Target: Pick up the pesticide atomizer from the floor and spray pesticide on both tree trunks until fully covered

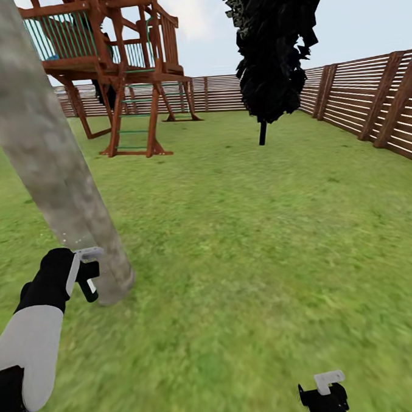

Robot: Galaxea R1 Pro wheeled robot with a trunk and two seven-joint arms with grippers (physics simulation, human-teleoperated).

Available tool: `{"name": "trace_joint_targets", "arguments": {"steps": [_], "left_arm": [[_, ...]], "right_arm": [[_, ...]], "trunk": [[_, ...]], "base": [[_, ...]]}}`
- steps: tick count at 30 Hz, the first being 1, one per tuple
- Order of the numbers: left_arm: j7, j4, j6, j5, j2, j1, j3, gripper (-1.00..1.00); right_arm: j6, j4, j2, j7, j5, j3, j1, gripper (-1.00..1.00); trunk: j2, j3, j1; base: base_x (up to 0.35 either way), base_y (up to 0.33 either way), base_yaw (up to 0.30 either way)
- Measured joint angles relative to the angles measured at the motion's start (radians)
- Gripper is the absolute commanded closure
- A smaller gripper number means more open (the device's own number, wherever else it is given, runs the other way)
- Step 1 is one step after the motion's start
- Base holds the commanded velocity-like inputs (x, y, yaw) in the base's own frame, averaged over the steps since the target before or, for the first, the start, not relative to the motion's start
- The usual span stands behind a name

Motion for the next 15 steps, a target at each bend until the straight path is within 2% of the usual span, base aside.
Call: {"name": "trace_joint_targets", "arguments": {"steps": [9, 15], "left_arm": [[0.000, 0.000, 0.000, -0.001, 0.002, -0.001, 0.003, 1.00], [0.002, 0.000, 0.000, -0.001, 0.001, 0.000, 0.002, 1.00]], "right_arm": [[0.000, 0.001, 0.000, 0.000, 0.000, 0.000, 0.000, -1.00], [0.000, 0.002, 0.000, 0.001, 0.000, 0.000, 0.000, -1.00]], "trunk": [[0.000, 0.000, 0.000], [0.000, 0.000, 0.000]], "base": [[0.008, -0.276, 0.256], [0.127, -0.275, 0.019]]}}
